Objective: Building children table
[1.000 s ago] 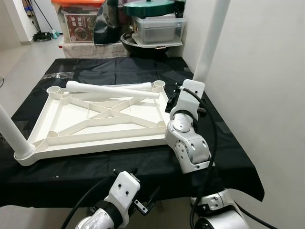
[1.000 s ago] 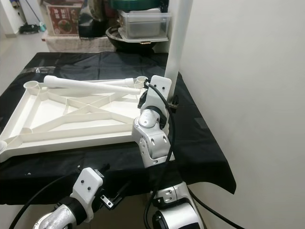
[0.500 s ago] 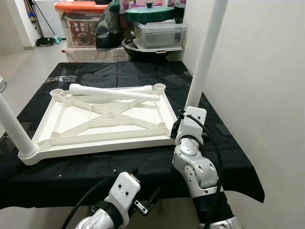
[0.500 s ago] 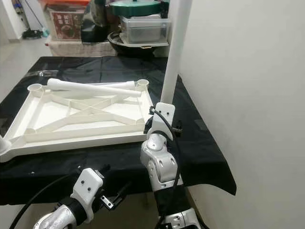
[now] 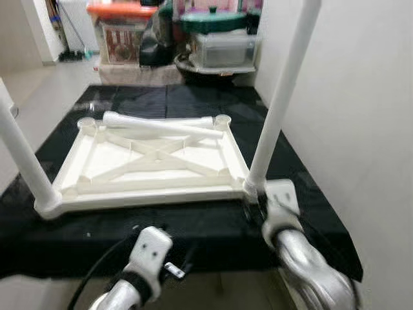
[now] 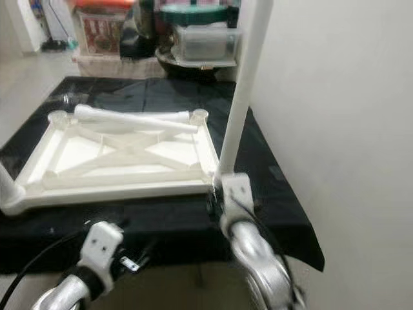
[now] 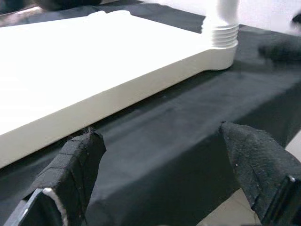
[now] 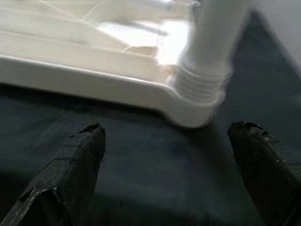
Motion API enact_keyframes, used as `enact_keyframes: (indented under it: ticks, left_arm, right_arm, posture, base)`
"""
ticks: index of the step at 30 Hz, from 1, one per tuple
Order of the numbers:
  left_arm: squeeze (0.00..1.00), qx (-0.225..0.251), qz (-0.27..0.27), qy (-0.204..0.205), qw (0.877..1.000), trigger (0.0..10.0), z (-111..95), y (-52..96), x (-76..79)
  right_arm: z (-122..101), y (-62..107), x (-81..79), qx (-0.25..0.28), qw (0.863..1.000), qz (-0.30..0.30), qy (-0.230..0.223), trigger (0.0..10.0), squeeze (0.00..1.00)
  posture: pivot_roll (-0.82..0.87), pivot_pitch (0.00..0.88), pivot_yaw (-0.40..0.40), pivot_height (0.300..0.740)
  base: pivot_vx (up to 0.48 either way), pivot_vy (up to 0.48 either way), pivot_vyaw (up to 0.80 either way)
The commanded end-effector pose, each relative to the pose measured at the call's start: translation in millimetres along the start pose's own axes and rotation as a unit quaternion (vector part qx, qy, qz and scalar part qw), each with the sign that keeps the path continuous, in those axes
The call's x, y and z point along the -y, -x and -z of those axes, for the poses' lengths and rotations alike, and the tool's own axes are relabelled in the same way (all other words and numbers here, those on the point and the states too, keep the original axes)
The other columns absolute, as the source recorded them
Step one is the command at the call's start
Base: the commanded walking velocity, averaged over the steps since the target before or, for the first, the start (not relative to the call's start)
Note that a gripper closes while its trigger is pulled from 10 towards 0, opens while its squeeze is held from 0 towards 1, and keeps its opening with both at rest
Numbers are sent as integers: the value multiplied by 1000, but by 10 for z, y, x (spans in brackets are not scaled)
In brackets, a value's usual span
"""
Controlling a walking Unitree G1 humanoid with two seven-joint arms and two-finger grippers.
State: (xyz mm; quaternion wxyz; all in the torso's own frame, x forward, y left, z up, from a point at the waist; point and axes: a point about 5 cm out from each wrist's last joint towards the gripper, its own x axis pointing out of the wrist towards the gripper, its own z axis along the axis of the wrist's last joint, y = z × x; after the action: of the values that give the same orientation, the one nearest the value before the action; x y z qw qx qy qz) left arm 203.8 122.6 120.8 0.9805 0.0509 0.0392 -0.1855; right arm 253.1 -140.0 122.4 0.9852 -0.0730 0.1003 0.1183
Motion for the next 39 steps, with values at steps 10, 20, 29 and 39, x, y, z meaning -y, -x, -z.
enact_keyframes:
  ticks: [10,20,29,39]
  left_arm:
    - [0,-24,-42,9,999,10000,82,3,15]
    - [0,-63,-44,4,997,10000,196,-59,-1]
    - [0,-67,-62,33,995,10000,226,-85,-14]
    - [0,-64,-60,33,996,10000,215,-96,-2]
  right_arm:
    - [-3,-44,-163,32,997,-34,-54,10000,0]
    - [4,-132,-147,45,997,-57,-31,10000,0]
    - [60,-209,-36,23,999,-29,-39,10000,0]
    - [69,-337,164,15,999,-18,-42,10000,0]
  posture:
    - [114,0,-58,740]
    - [108,0,-58,740]
    - [110,0,-65,740]
    - [100,0,-71,740]
  base:
    - [0,-27,0]
    - [0,-432,0]
    - [0,-204,0]
    - [0,0,0]
